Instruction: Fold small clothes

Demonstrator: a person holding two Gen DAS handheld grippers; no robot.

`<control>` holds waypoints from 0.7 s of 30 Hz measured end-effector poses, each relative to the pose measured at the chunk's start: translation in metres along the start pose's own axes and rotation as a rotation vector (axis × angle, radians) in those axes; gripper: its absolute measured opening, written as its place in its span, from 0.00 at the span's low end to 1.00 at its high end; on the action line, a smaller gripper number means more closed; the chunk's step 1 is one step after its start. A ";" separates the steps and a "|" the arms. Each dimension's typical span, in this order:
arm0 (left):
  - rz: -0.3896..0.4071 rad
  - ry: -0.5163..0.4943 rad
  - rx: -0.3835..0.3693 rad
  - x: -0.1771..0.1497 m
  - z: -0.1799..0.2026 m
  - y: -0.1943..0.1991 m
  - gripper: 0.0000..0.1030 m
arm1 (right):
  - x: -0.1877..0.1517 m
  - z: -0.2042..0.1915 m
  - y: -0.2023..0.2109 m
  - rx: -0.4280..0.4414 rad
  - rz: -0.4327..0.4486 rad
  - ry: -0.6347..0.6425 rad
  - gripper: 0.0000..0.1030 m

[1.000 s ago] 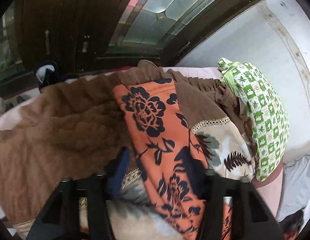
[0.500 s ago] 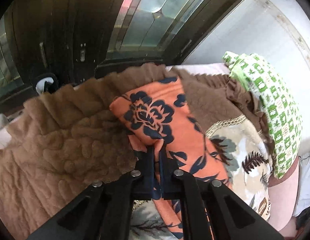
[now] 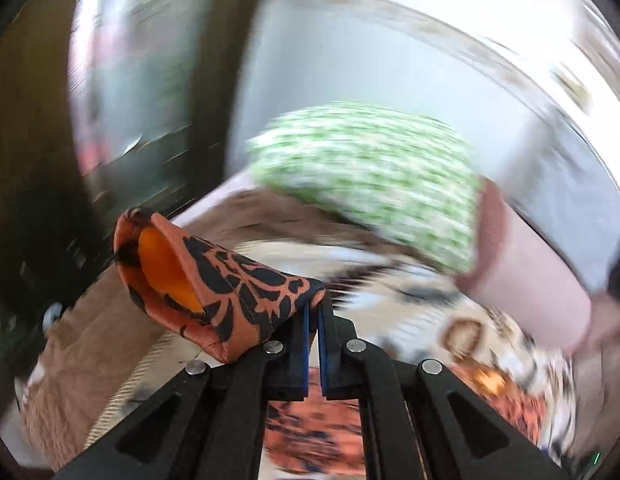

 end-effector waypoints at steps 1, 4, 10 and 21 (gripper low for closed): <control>0.006 -0.061 -0.026 0.004 0.032 0.005 0.03 | 0.006 0.003 0.006 0.009 0.013 -0.017 0.48; 0.023 -0.217 -0.120 0.007 0.129 0.016 0.03 | 0.026 0.013 0.024 0.036 0.053 -0.073 0.48; -0.057 -0.449 -0.331 -0.041 0.323 0.011 0.03 | 0.066 0.039 0.061 0.071 0.128 -0.167 0.48; -0.185 -0.493 -0.679 -0.120 0.486 -0.005 0.44 | 0.108 0.074 0.108 0.135 0.201 -0.309 0.63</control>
Point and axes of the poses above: each gripper's, at about its wrist camera, not at the fingertips, and y roughly against the way its jaws point, z to its right, x to its top, the point moved 9 cm from there along -y, roughly the way its jaws point, and after that the axes turned 12 degrees about -y, right-handed, at the moved point
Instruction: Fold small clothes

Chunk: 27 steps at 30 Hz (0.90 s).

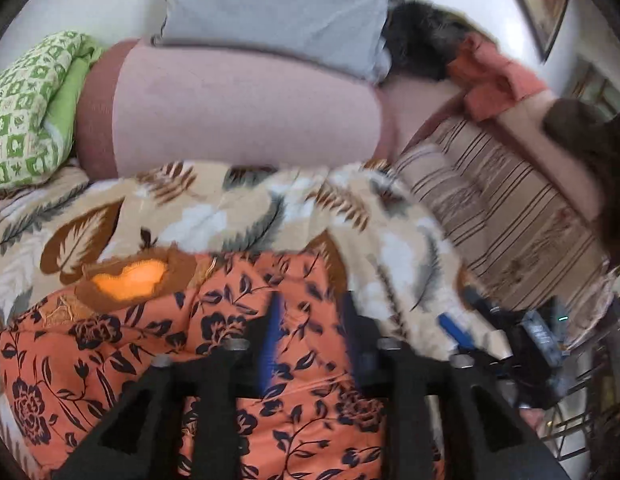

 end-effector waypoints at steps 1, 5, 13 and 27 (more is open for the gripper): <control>0.040 0.008 0.024 0.004 -0.010 0.014 0.48 | -0.001 -0.001 -0.002 0.000 -0.012 0.007 0.63; 0.107 0.048 0.128 -0.005 -0.054 0.059 0.60 | -0.022 0.002 -0.025 -0.016 -0.123 0.012 0.63; 0.044 0.327 0.418 -0.141 -0.177 0.097 0.60 | -0.081 0.014 -0.104 -0.035 -0.329 -0.026 0.63; -0.113 0.517 0.549 -0.242 -0.255 0.069 0.61 | -0.097 0.039 -0.190 -0.287 -0.265 0.131 0.30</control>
Point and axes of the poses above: each gripper's, at about its wrist camera, not at the fingertips, and y roughly against the way its jaws point, z to its right, x to its top, the point moved 9 cm from there along -y, roughly the way its jaws point, and after that the axes turned 12 degrees about -y, right-handed, at the moved point
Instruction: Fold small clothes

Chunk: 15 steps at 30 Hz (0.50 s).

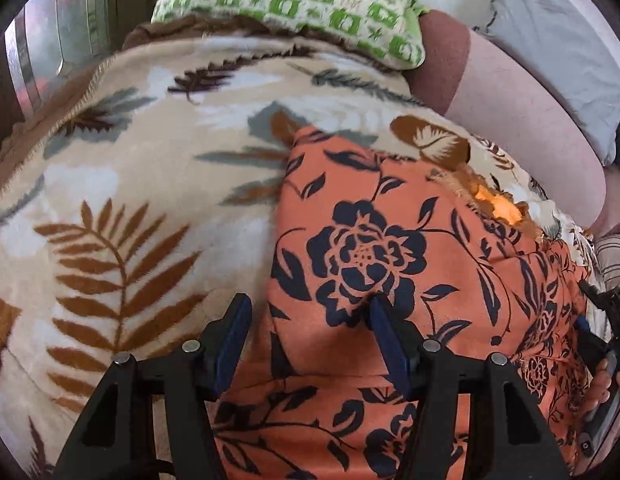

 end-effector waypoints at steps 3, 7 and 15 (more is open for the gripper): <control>0.009 -0.009 0.005 0.003 0.002 -0.002 0.62 | -0.004 -0.004 0.001 -0.018 0.011 0.035 0.08; 0.019 -0.016 0.019 0.002 0.001 0.000 0.63 | -0.003 -0.023 0.038 0.018 0.100 0.090 0.08; 0.010 -0.045 0.045 -0.002 0.010 0.001 0.65 | -0.022 0.026 0.090 -0.197 0.091 0.156 0.11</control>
Point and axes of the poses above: each gripper's, at about its wrist camera, not at the fingertips, and y roughly against the way its jaws point, z to its right, x to its top, the point moved 9 cm from there along -y, roughly the way its jaws point, and after that the axes turned 12 degrees about -y, right-handed, at the moved point
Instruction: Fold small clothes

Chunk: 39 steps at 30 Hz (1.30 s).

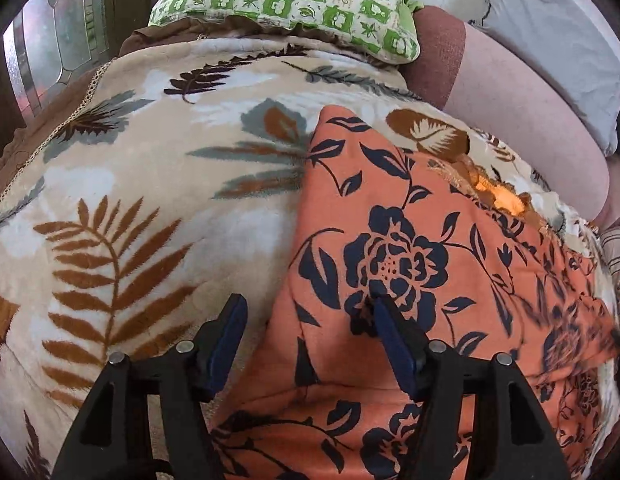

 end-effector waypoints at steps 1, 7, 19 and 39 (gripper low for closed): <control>-0.002 -0.007 0.003 0.000 0.001 0.000 0.65 | -0.005 0.015 -0.010 -0.055 -0.054 -0.015 0.11; -0.016 0.005 -0.010 -0.001 -0.007 0.003 0.65 | 0.027 0.034 0.033 0.020 0.012 -0.209 0.15; -0.063 -0.119 0.044 -0.010 0.002 -0.008 0.93 | 0.005 -0.020 -0.074 -0.087 -0.088 0.059 0.15; 0.009 -0.169 0.099 -0.012 0.008 -0.009 1.00 | -0.095 -0.078 -0.063 -0.010 -0.178 0.280 0.16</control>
Point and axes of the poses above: each gripper's, at about its wrist camera, not at the fingertips, and y roughly against the way its jaws point, z to its right, x to its top, the point moved 9 cm from there along -y, roughly the way its jaws point, and after that the axes turned 12 degrees about -y, right-handed, at the moved point
